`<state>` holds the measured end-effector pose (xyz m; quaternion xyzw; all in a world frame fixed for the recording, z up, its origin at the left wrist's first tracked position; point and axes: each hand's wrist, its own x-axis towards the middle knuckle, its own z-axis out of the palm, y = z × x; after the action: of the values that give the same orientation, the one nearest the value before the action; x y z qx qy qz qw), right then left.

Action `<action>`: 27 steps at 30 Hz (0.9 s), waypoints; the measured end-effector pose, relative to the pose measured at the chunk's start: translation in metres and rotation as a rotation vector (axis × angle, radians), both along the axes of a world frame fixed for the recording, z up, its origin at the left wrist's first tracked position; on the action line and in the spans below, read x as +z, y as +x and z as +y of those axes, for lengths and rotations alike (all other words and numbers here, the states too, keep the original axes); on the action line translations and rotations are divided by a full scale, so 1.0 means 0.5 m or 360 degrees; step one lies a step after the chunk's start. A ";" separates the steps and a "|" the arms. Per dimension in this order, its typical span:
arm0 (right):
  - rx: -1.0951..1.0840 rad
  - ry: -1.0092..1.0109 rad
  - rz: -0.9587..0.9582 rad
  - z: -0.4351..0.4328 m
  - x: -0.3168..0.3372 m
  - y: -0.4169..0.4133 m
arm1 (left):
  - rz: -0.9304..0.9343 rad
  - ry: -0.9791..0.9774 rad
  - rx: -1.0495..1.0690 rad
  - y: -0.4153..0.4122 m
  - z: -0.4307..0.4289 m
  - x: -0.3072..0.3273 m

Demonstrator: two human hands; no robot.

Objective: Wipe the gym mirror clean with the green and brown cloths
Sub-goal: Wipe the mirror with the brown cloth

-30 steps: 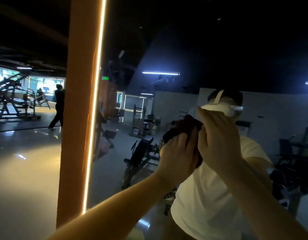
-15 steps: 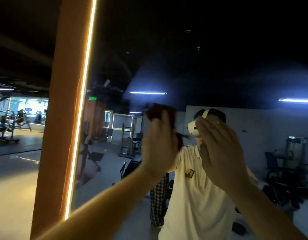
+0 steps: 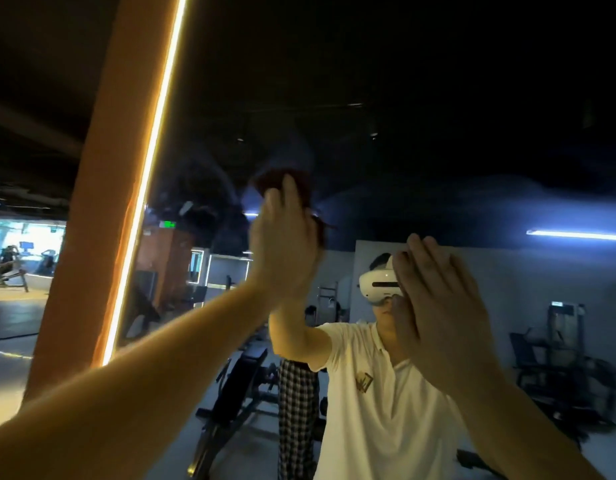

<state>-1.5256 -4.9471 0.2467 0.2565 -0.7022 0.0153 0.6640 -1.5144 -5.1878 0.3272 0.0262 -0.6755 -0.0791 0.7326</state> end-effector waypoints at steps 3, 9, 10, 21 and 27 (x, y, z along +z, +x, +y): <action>0.0325 -0.0199 -0.0047 0.014 0.020 0.012 | -0.0070 -0.0402 -0.0209 -0.009 0.153 -0.073; 0.0348 -0.0318 0.0005 -0.008 0.058 0.011 | -0.0138 -0.1217 0.0142 0.010 0.030 -0.091; 0.0252 -0.0268 0.0011 -0.013 0.057 0.002 | -0.0129 -0.1051 0.0245 0.010 -0.023 -0.051; 0.0627 -0.0427 -0.0097 0.010 0.036 -0.003 | -0.0013 -0.0395 -0.0030 -0.001 0.136 0.010; 0.0758 -0.0624 -0.0047 0.013 0.040 -0.005 | -0.0303 -0.1483 -0.0120 -0.008 0.120 -0.133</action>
<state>-1.5281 -4.9406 0.2667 0.2804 -0.6157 0.3094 0.6683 -1.5185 -5.1277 0.2609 -0.3226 -0.7037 0.2084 0.5978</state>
